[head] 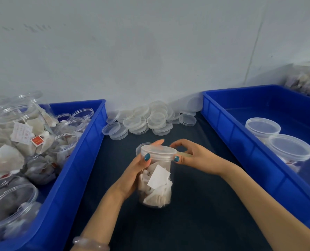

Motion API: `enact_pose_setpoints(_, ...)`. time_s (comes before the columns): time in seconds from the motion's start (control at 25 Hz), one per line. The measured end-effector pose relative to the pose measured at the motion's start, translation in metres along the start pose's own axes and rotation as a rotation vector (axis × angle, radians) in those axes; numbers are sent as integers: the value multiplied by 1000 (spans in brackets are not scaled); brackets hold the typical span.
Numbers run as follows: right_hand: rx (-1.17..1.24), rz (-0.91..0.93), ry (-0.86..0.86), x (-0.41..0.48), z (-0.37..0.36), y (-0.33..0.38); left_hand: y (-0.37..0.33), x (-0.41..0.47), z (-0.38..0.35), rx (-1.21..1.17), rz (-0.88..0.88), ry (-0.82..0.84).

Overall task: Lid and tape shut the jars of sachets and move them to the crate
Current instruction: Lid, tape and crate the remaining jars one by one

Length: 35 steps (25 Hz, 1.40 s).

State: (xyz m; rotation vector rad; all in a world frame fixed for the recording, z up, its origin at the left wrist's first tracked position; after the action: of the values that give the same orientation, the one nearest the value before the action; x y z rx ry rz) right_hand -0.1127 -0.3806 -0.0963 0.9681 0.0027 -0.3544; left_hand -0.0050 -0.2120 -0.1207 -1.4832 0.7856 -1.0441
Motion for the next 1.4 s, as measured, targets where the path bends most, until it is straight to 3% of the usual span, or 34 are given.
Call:
enact_pose_setpoints(0.2, 70, 105, 107, -7, -10, 7, -3, 10, 5, 141, 22, -105)
enact_pose_setpoints(0.32, 92, 113, 10, -9, -10, 6, -11, 11, 8, 313, -72, -191)
enact_pose_setpoints(0.48, -21, 84, -176, -10, -9, 16, -25, 3, 12, 451, -300, -423)
enact_pose_setpoints(0.68, -283, 51, -279, -12, -10, 30, -26, 4, 0, 653, -278, -336)
enact_pose_setpoints(0.92, -407, 142, -208, -14, -14, 29, -8, 4, 13, 476, -226, -423)
enact_pose_setpoints(1.12, -680, 252, -378, -13, -6, 31, -2, 0, 24, 283, -150, -445)
enact_pose_setpoints(1.28, -692, 220, -508, -9, -1, 26, 2, 0, 21, 172, -118, -409)
enact_pose_setpoints(1.4, -660, 185, -514, -6, 2, 24, 1, 0, 19, 118, -108, -408)
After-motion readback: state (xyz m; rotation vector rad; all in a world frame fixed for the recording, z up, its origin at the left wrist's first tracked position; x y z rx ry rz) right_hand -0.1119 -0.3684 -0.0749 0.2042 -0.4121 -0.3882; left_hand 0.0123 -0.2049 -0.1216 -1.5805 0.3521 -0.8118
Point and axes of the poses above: each hand's wrist, its own x-axis towards the middle knuckle, its own z-axis out of the back of the hand, y = z × x, the point moved 4 cm from there along x, towards the middle knuckle, and after that the axes turned 8 degrees about -z, right-handed, at the moved point
